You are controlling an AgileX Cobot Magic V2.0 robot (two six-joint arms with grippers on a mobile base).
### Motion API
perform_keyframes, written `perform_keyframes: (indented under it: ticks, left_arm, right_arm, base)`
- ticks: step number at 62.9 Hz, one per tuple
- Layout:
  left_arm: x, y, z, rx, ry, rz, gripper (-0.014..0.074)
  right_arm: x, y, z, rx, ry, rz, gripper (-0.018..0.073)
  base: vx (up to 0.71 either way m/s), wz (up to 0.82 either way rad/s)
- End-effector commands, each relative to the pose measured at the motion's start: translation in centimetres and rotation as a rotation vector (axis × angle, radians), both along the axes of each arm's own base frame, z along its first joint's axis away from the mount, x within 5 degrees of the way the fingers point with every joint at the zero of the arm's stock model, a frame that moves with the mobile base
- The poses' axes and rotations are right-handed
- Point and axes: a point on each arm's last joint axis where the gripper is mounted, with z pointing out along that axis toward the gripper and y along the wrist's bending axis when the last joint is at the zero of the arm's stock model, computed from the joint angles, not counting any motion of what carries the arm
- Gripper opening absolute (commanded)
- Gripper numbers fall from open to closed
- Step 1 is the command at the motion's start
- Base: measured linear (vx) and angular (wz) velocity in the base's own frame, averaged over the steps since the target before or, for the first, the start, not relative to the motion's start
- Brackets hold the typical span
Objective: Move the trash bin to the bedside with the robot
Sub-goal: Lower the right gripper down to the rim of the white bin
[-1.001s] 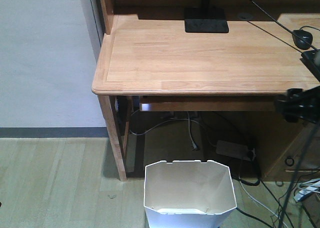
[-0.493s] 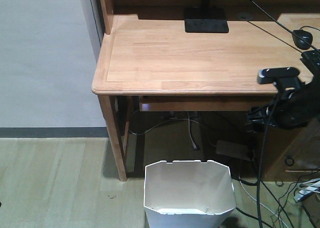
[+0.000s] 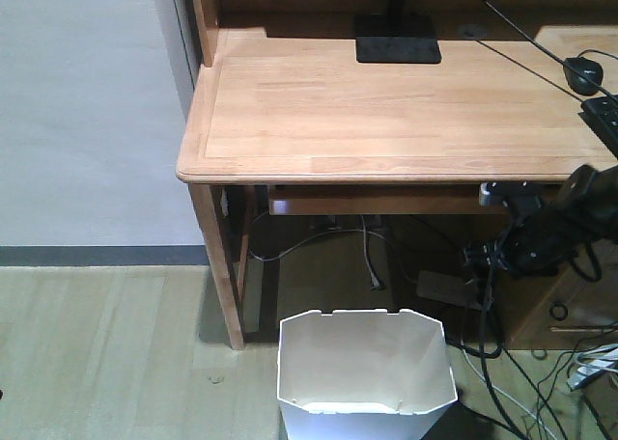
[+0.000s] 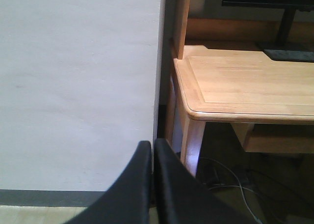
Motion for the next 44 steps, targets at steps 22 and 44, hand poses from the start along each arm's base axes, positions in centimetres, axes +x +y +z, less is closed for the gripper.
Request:
perform_keyframes:
  ticks: [22, 44]
  left_arm:
    - [0.1, 0.0, 0.1, -0.01, -0.063, 0.004, -0.0006]
    - [0.1, 0.0, 0.1, -0.01, -0.064, 0.004, -0.0006]
  right_arm:
    - [2.2, -0.1, -8.6, -0.025, 0.059, 0.059, 0.056]
    - [1.6, 1.8, -15.2, -0.014, 0.151, 0.094, 0.056]
  base:
    - [0.0, 0.0]
    - [0.0, 0.0]
